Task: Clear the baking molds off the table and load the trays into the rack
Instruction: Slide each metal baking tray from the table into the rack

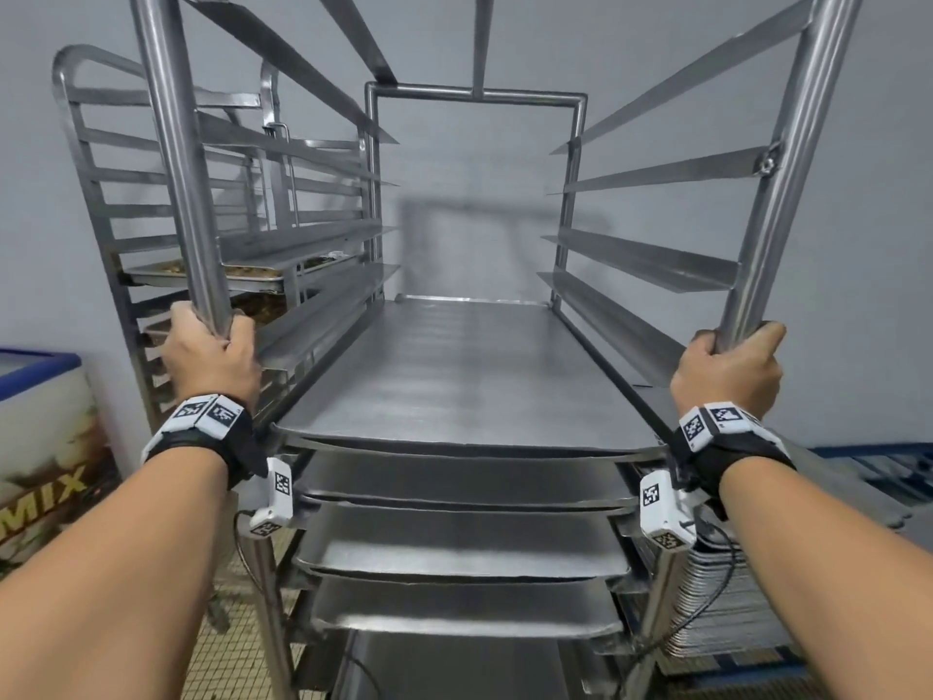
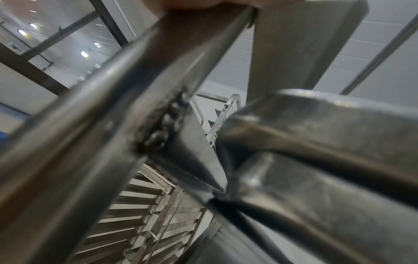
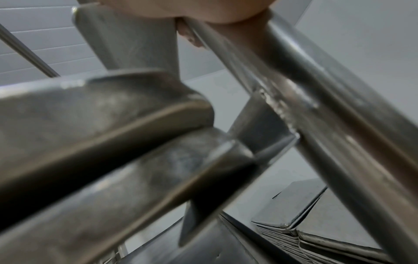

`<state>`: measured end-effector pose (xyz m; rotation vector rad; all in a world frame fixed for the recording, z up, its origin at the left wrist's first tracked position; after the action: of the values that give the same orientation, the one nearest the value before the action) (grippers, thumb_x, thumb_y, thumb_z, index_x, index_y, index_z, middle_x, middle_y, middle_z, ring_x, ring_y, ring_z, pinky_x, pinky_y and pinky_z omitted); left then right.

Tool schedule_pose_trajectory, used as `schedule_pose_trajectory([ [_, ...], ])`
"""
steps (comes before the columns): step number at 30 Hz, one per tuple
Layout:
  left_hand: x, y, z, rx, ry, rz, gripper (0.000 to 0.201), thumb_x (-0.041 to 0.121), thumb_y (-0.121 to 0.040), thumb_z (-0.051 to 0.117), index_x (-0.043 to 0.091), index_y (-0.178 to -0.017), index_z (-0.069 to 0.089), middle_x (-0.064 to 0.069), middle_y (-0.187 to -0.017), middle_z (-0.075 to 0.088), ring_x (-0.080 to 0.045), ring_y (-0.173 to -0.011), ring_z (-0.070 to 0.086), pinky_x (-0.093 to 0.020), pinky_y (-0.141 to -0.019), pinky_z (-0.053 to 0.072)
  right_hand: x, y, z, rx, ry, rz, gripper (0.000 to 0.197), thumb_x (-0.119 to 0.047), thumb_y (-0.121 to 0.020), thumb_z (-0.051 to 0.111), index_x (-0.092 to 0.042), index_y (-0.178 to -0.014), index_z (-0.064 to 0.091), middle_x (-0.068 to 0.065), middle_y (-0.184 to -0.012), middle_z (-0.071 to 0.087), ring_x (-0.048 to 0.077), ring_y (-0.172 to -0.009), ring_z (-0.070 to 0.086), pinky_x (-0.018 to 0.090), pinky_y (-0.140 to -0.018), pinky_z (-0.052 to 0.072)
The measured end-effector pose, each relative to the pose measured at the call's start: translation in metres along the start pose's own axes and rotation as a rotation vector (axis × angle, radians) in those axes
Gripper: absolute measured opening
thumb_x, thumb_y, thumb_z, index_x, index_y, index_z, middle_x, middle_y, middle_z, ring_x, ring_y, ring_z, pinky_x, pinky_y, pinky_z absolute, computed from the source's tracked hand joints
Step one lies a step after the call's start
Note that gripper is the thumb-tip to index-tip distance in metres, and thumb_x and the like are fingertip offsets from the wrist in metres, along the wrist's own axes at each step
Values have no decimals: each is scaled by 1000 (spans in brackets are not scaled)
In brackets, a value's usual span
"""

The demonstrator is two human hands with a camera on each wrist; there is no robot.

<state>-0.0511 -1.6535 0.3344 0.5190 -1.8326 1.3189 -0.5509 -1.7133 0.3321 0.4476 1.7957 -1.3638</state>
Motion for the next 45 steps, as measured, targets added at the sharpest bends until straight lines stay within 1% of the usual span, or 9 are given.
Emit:
schedule_pose_trajectory([
  [5,-4,-11,34,19,-17,-13,27,27,-94,53,2,-103,49,-14,-91,49,-26,-80,48,-36,-68,37,12,-17,40,-1,-14,-10,24,-19,-89,49,-3,-107,44,9,-75,51,31,-63,48,34,-58,40],
  [10,-6,-24,71,30,-43,-7,20,27,-95,52,9,-100,45,-14,-92,48,-26,-83,46,-38,-70,37,20,-29,83,3,-16,-29,23,-19,-88,48,-5,-105,43,9,-75,53,31,-62,50,35,-57,44],
  [16,-19,-53,137,11,10,19,24,24,-95,54,2,-102,49,-14,-90,52,-26,-79,50,-40,-69,43,31,-50,137,29,-5,-35,25,-19,-88,47,-4,-107,43,9,-75,53,30,-63,49,34,-58,41],
  [21,-19,-70,204,6,41,28,27,23,-95,56,-1,-106,51,-13,-92,51,-25,-80,47,-35,-71,37,49,-83,187,51,13,-32,27,-20,-89,46,-3,-110,44,9,-77,51,30,-65,48,34,-61,41],
  [25,-23,-89,255,-6,63,25,31,26,-92,56,-3,-104,51,-21,-93,59,-32,-80,52,-40,-76,44,61,-105,227,48,34,-14,28,-22,-89,47,-5,-111,43,9,-79,52,30,-65,50,38,-63,46],
  [29,-22,-102,296,-32,30,7,32,28,-92,56,-1,-105,51,-24,-100,63,-38,-89,58,-43,-81,46,71,-121,258,50,44,-9,28,-21,-89,47,-4,-111,44,9,-79,52,30,-65,49,34,-61,42],
  [35,-16,-107,341,-42,6,-18,17,25,-95,55,11,-97,45,-10,-93,51,-23,-82,47,-33,-73,35,85,-143,294,53,43,-13,27,-23,-89,46,-5,-109,44,9,-77,54,31,-65,53,39,-61,49],
  [40,-13,-106,377,-32,54,-23,27,25,-93,56,1,-103,51,-12,-91,55,-27,-80,50,-33,-72,38,101,-170,319,47,34,-11,27,-23,-90,47,-4,-110,44,8,-76,52,31,-64,51,39,-62,49],
  [45,-2,-101,417,-15,42,-40,28,26,-92,56,0,-104,51,-12,-90,54,-27,-79,48,-34,-70,37,123,-201,346,17,23,8,28,-23,-90,47,-3,-110,44,9,-78,52,30,-65,48,35,-61,41],
])
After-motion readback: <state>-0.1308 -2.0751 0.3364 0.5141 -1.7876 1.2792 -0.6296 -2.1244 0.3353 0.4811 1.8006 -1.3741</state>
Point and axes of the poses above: each hand's wrist, its own y-axis away from the middle knuckle, its own z-axis out of the palm, x = y × z, the point moved 4 cm from there along -y, towards the middle knuckle
